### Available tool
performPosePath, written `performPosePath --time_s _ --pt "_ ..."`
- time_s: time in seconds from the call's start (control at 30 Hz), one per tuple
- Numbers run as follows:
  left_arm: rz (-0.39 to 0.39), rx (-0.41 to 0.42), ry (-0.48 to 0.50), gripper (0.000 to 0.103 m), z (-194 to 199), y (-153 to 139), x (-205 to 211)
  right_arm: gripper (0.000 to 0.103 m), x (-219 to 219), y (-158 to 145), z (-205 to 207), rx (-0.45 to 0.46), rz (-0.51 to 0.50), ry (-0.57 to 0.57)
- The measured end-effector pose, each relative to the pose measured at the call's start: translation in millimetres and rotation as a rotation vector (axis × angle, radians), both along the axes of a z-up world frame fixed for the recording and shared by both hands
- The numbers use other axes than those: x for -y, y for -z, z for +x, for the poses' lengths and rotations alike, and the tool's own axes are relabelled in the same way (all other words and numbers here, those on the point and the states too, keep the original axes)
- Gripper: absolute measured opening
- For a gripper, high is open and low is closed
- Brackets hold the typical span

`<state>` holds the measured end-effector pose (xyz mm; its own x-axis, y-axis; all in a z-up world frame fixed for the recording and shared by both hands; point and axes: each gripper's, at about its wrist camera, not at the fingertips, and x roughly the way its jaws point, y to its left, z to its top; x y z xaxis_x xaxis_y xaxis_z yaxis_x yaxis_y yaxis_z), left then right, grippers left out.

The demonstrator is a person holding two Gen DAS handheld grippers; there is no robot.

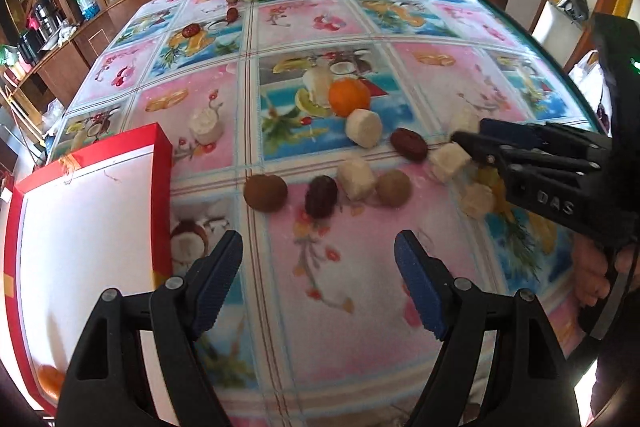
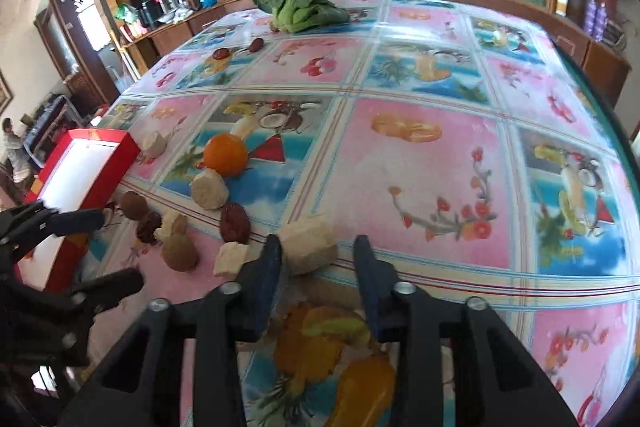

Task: Organize fruits
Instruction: 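Grasp the dark red date with the left gripper while the right gripper grasps a pale root chunk, then carry the date into the tray with the left gripper while the right gripper carries the chunk there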

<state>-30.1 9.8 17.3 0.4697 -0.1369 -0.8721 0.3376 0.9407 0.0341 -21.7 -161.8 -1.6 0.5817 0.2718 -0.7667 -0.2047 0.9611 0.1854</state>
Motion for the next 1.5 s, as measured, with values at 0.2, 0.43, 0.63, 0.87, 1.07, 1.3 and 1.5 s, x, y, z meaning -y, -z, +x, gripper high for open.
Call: performPosePath --time_s 0.2,0.43,0.63,0.87,1.07,1.3,1.5 --pt "0.011 -0.012 0.027 0.074 16.0 7.3 1.9 0.027 5.7 -0.2 0.5 -0.002 0.032 0.008" --pt "-0.020 -0.036 0.119 0.049 28.5 13.2 8.6 0.027 6.8 -0.3 0.3 -0.002 0.050 0.017" --pt "-0.022 -0.022 0.184 0.037 27.3 12.6 9.0 0.027 7.0 -0.1 1.1 0.012 0.053 0.023" --pt "-0.040 -0.010 0.192 0.034 27.0 12.7 7.1 0.026 8.3 -0.4 1.7 0.026 0.062 0.026" --pt "-0.059 -0.015 0.147 0.020 24.9 12.0 3.9 0.026 12.4 -8.5 -3.1 0.085 0.079 0.039" --pt "-0.080 0.008 0.069 0.020 11.1 5.9 -3.4 0.026 14.9 -9.4 -2.4 0.100 0.073 0.056" --pt "-0.016 0.128 -0.004 0.020 -9.2 -16.5 -12.1 0.026 17.0 -11.1 -5.1 0.125 0.065 0.075"
